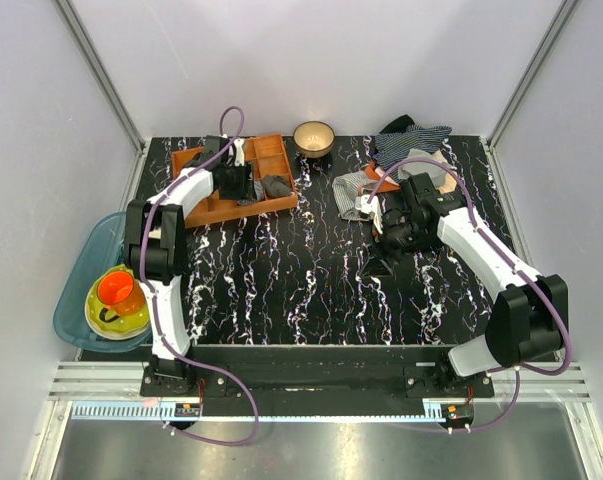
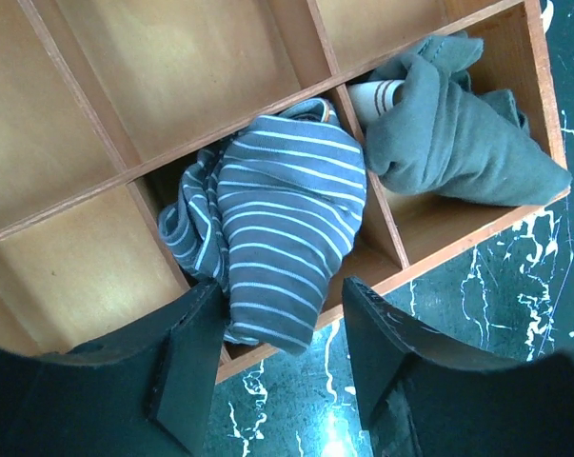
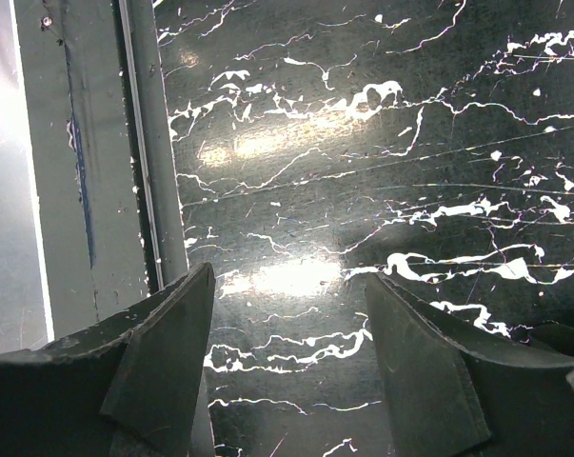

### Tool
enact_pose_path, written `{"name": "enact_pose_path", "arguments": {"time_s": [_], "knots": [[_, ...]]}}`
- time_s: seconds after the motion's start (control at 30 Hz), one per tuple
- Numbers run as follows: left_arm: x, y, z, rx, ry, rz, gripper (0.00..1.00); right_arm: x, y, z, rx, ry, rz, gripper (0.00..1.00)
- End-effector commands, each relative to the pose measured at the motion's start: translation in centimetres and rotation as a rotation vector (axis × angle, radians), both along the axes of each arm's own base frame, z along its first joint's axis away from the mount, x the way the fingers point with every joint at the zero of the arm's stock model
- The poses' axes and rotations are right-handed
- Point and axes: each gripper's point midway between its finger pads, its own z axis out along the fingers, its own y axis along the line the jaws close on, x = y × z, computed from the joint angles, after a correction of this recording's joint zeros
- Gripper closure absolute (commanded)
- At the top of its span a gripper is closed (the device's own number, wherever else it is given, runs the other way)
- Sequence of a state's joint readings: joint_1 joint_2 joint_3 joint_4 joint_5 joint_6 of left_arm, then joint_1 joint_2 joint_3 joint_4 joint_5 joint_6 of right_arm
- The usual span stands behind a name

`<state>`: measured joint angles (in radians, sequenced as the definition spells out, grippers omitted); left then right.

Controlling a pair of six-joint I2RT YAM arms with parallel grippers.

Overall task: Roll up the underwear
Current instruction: Place the underwear in the storage box.

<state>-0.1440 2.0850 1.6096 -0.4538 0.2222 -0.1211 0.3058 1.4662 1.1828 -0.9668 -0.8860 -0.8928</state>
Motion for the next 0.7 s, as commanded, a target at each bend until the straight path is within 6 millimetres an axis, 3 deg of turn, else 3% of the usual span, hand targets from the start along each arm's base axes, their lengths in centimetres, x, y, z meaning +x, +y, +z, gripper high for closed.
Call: {"name": "enact_pose_path", "arguments": {"time_s": [0.0,0.13,0.37,0.47,0.5,0.67], "knots": [[-2.0,1.8,2.2,0.059,0.049,0.023,0.43,-0.5,0.6,1.6,0.055,-0.024,0.022,0.26],[-1.6,1.9,4.9,0.057,-0.012,0.026,0.41,-0.5,0.6,1.6,0.056,-0.022,0.025,0.27],[-1.0,1.9,7.5,0.058,-0.073,0.021,0.41,-0.6,0.6,1.3,0.051,-0.012,0.026,0.27],[-0.6,1.3,8.4,0.030,-0.097,-0.002,0.46,-0.5,0.5,1.1,0.047,-0.006,0.026,0.27],[-0.5,1.0,8.7,0.020,-0.102,-0.010,0.53,-0.5,0.5,1.1,0.046,-0.007,0.025,0.26],[0.7,0.4,9.4,-0.001,-0.125,-0.021,0.61,-0.6,0.5,0.8,0.041,0.006,0.027,0.27]]}}
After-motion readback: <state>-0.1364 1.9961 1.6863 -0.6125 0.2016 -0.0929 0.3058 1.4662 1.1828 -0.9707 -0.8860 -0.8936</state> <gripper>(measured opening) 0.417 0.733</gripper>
